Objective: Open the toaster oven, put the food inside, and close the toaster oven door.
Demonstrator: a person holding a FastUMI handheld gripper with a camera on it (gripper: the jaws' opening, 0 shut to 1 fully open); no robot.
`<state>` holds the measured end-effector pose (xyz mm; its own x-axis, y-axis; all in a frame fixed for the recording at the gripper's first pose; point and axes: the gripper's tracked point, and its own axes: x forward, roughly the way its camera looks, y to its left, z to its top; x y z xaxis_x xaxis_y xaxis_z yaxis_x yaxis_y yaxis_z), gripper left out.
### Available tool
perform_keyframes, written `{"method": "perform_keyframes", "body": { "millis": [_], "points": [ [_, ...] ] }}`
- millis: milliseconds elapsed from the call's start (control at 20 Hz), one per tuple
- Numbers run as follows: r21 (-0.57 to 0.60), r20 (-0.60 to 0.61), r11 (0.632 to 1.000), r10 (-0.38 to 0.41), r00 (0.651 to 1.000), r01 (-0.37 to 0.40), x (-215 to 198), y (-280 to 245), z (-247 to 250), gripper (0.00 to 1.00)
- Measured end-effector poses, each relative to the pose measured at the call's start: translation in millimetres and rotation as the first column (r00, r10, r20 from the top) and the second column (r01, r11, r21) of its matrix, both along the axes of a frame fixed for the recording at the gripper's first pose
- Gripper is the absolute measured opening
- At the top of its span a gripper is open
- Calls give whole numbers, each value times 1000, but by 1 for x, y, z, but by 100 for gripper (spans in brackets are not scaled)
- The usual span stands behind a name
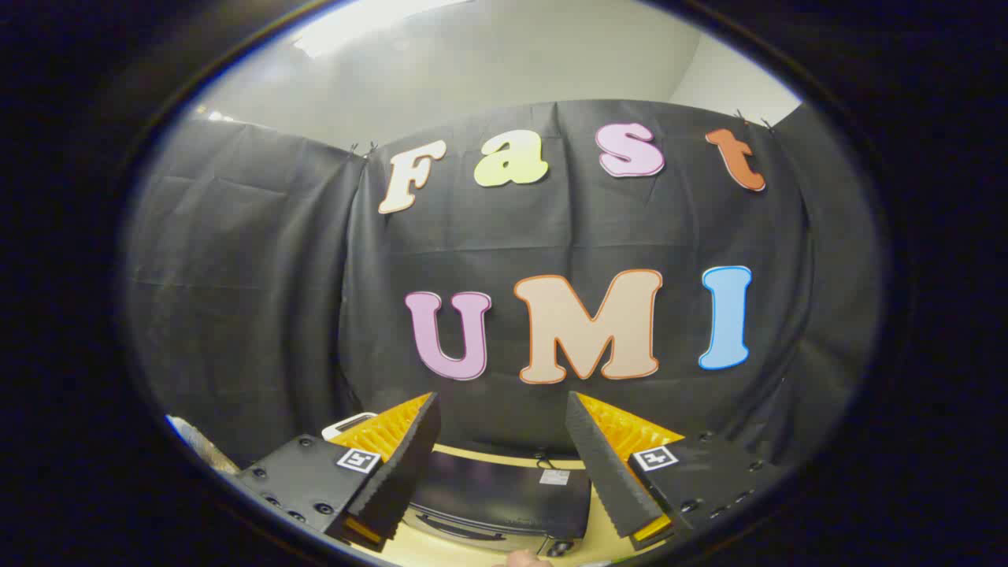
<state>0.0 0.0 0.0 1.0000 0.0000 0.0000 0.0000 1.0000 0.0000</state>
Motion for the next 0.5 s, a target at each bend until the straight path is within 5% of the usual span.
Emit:
{"method": "perform_keyframes", "body": {
  "millis": [500],
  "points": [
    [-46, -99, 999, -10, 995, 6, 22, 7, -67, 100]
  ]
}}
